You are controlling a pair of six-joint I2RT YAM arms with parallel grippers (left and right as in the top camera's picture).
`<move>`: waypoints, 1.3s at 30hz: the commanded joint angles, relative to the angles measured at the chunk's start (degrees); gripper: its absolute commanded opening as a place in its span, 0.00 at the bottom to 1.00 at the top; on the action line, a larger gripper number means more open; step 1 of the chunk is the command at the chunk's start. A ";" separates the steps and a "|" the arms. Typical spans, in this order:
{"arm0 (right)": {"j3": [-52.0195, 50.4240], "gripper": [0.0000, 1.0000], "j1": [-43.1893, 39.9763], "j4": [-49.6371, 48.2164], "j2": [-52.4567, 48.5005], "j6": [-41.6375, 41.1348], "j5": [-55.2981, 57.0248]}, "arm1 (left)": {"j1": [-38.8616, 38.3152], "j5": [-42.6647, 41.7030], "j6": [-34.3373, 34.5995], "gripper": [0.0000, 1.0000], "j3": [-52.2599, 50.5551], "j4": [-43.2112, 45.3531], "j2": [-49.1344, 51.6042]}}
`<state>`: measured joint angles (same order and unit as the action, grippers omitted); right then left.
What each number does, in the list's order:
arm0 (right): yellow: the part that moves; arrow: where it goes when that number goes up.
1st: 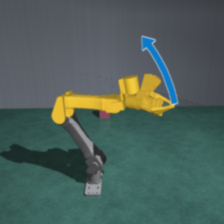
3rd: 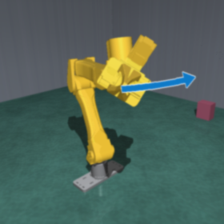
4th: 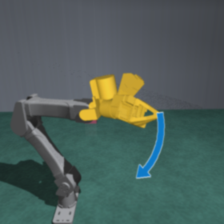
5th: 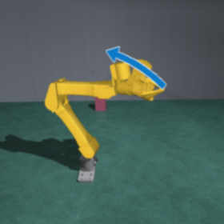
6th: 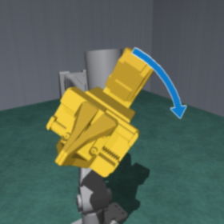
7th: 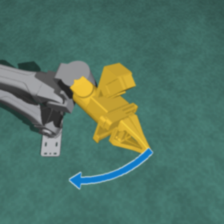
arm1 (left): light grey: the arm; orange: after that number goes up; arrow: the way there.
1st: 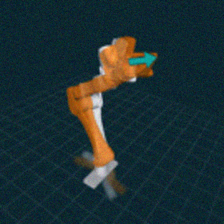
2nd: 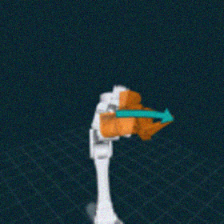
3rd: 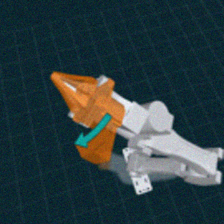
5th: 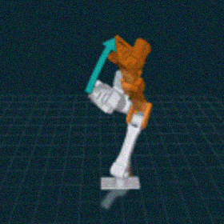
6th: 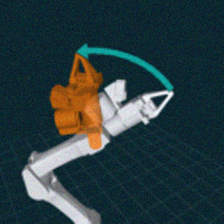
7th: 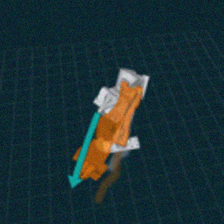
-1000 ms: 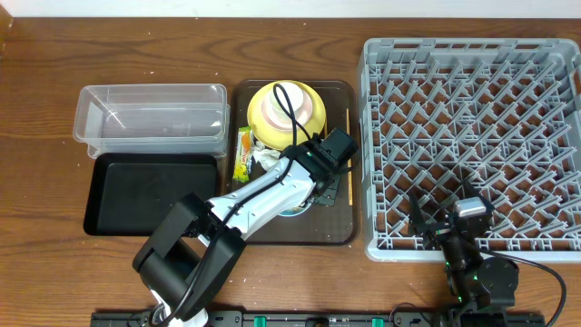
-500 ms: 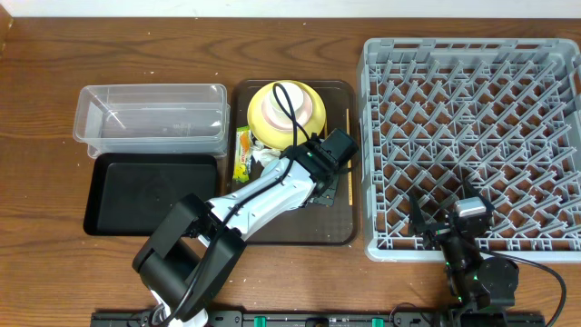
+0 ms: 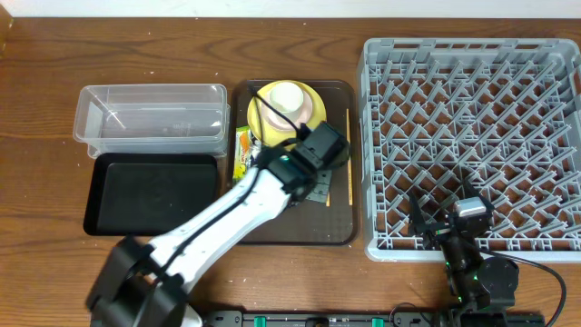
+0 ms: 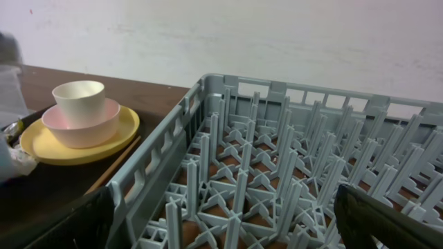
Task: Sort waste into correct bins and load items into the dishwasher rack
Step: 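Grasp the light-blue bowl rim with the left gripper and lift, then carry the blue bowl left over the black tray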
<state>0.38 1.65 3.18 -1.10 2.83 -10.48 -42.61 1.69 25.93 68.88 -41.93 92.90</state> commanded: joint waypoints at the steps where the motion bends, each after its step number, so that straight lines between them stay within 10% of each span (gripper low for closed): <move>1: -0.07 0.99 0.57 0.24 0.02 0.66 0.35 | 2.64 0.70 0.96 0.06 -0.28 -2.05 -2.69; 39: -0.07 0.99 0.57 0.26 0.02 0.66 0.35 | 49.66 -27.34 -16.59 0.06 -6.27 -7.67 -3.87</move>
<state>0.38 1.65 3.18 -1.10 2.83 -10.48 5.28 -21.08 11.03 64.62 -50.74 89.80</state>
